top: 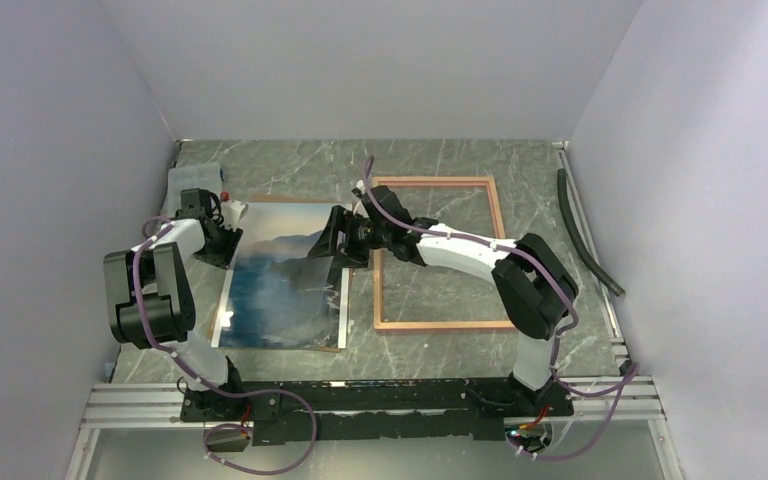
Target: Put the photo into the frame
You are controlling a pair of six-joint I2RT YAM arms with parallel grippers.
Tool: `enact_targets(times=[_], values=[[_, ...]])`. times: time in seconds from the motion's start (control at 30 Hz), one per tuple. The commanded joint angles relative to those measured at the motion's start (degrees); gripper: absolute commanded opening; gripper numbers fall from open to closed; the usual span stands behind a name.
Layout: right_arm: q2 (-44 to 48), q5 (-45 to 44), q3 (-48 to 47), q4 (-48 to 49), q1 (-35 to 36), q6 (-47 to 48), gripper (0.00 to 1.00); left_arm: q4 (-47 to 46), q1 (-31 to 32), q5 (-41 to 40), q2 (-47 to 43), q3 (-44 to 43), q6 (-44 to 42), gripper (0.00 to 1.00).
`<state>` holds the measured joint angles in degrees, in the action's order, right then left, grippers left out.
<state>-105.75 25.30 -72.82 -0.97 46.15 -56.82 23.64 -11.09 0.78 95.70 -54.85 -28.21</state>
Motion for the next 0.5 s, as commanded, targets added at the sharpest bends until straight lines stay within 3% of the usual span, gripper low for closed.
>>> enact_targets(times=[0.0, 0.23, 0.47], values=[[-0.22, 4.58, 3.62, 16.34, -0.65, -6.2, 0.77, 7.37, 1.51, 5.82, -0.23, 1.5, 1.3, 0.51], [-1.54, 7.3, 4.91, 24.34, -1.31, -9.38, 0.77, 7.91, 1.48, 5.95, -0.68, 1.61, 0.9, 0.5], [-0.46, 5.63, 4.48, 19.47, -1.3, -6.41, 0.7, 8.18, 1.43, 5.7, -1.09, 1.48, 0.76, 0.5]])
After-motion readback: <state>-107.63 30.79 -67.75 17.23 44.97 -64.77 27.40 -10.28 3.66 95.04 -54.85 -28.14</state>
